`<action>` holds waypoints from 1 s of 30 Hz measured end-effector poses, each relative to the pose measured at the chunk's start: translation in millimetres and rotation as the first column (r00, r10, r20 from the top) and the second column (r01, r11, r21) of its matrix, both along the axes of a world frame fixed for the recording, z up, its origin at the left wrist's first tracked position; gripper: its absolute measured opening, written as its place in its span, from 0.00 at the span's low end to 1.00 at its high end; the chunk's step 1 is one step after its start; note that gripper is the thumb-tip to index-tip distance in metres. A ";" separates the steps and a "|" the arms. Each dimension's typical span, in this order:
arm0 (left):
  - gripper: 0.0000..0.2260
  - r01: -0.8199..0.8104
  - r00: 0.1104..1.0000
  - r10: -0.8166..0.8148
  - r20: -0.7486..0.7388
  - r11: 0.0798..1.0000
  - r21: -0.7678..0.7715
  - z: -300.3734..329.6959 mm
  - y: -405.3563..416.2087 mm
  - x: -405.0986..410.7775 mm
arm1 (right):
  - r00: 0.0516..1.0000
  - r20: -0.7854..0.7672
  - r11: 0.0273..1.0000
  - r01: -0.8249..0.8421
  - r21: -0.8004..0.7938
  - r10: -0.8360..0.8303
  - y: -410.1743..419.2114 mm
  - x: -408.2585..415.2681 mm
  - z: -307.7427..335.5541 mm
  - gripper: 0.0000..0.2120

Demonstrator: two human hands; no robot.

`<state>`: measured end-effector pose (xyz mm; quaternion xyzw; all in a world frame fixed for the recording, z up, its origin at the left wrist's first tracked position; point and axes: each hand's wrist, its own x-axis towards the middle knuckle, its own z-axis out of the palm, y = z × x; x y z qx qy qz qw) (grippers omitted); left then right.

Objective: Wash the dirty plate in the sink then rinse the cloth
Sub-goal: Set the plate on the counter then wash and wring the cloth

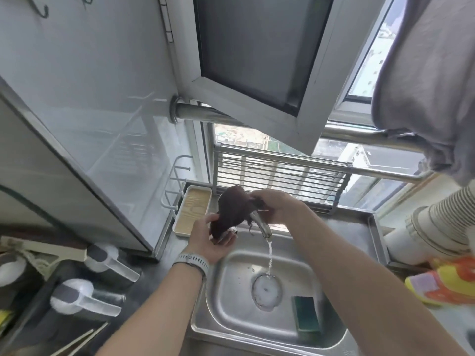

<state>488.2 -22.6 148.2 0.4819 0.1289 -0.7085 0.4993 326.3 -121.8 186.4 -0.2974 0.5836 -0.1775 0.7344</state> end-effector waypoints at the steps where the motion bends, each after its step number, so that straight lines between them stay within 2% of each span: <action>1: 0.19 0.003 1.000 -0.003 0.019 1.000 -0.012 1.0 0.6 0.9 | 0.999 0.016 0.998 0.042 -0.047 -0.041 1.5 -1.4 4.7 0.03; 3: 0.22 -0.022 0.998 0.024 0.056 0.999 -0.045 4.4 3.6 2.7 | 0.980 0.104 0.976 0.180 -0.124 -0.168 5.9 -6.0 16.8 0.05; 6: 0.26 -0.120 0.986 0.134 0.097 0.984 -0.131 8.3 12.4 1.5 | 0.946 0.250 0.948 0.257 -0.188 -0.207 19.2 -22.0 38.8 0.07; 9: 0.17 -0.178 0.979 0.199 0.053 0.947 -0.267 19.8 24.6 -2.3 | 0.916 0.343 0.922 0.301 -0.244 -0.208 35.8 -43.5 57.2 0.11; 13: 0.17 -0.130 0.982 0.176 0.066 0.890 -0.438 37.1 42.7 -10.3 | 0.895 0.409 0.927 0.292 -0.236 -0.177 65.4 -73.2 65.0 0.17; 17: 0.19 -0.028 0.987 0.099 0.124 0.878 -0.478 34.0 65.9 -19.6 | 0.901 0.417 0.949 0.229 -0.218 -0.122 93.6 -108.7 48.2 0.18; 21: 0.23 0.211 0.966 -0.143 0.213 0.917 -0.339 7.7 87.4 -26.8 | 0.951 0.264 0.971 0.198 -0.131 -0.158 110.0 -138.3 8.7 0.19; 24: 0.20 0.349 0.884 -0.302 0.357 0.934 -0.074 -25.0 92.4 -36.4 | 0.965 0.055 0.962 0.261 -0.073 -0.258 113.9 -145.0 -32.8 0.16; 27: 0.19 0.258 0.826 -0.300 0.477 0.954 0.152 -58.4 84.0 -51.9 | 0.931 -0.079 0.935 0.354 -0.035 -0.356 109.2 -139.2 -68.7 0.15; 30: 0.15 0.208 0.839 -0.269 0.473 0.962 0.179 -72.4 67.8 -73.0 | 0.900 -0.106 0.906 0.419 -0.062 -0.424 98.0 -125.8 -92.9 0.22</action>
